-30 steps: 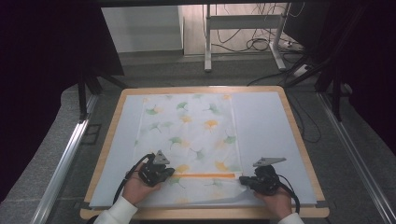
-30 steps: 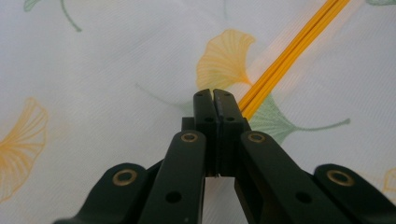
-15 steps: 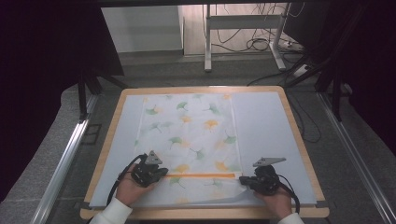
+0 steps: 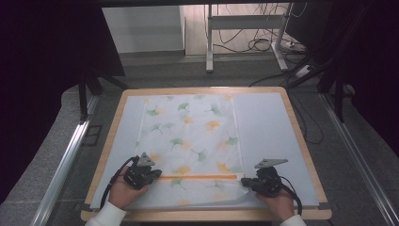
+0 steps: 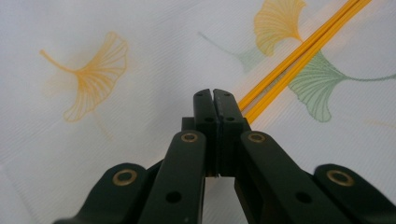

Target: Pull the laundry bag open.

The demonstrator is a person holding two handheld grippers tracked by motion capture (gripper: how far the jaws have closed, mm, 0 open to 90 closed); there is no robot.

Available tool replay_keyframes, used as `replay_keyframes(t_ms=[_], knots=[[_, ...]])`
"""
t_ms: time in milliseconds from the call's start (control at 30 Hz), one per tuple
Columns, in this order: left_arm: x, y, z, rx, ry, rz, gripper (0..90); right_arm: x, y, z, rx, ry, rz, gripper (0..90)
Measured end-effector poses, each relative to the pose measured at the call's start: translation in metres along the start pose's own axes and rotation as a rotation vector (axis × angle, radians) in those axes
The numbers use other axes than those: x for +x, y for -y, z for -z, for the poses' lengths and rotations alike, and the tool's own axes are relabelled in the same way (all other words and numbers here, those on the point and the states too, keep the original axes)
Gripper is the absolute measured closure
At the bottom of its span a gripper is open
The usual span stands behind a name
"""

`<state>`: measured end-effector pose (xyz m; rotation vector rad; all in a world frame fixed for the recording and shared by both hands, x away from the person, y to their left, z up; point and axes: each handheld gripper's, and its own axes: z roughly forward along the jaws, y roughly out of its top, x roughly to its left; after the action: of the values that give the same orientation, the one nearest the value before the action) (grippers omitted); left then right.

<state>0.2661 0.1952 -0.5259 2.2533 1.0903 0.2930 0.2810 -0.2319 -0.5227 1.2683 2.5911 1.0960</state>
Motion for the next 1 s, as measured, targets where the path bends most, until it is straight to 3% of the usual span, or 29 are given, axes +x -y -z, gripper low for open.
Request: replay_keyframes(t_ms=[1000], knots=[[0.023, 0.026, 0.019, -0.009, -0.053, 0.080, 90.0, 0.001, 0.000, 0.000, 0.001, 0.002, 0.005, 89.2]])
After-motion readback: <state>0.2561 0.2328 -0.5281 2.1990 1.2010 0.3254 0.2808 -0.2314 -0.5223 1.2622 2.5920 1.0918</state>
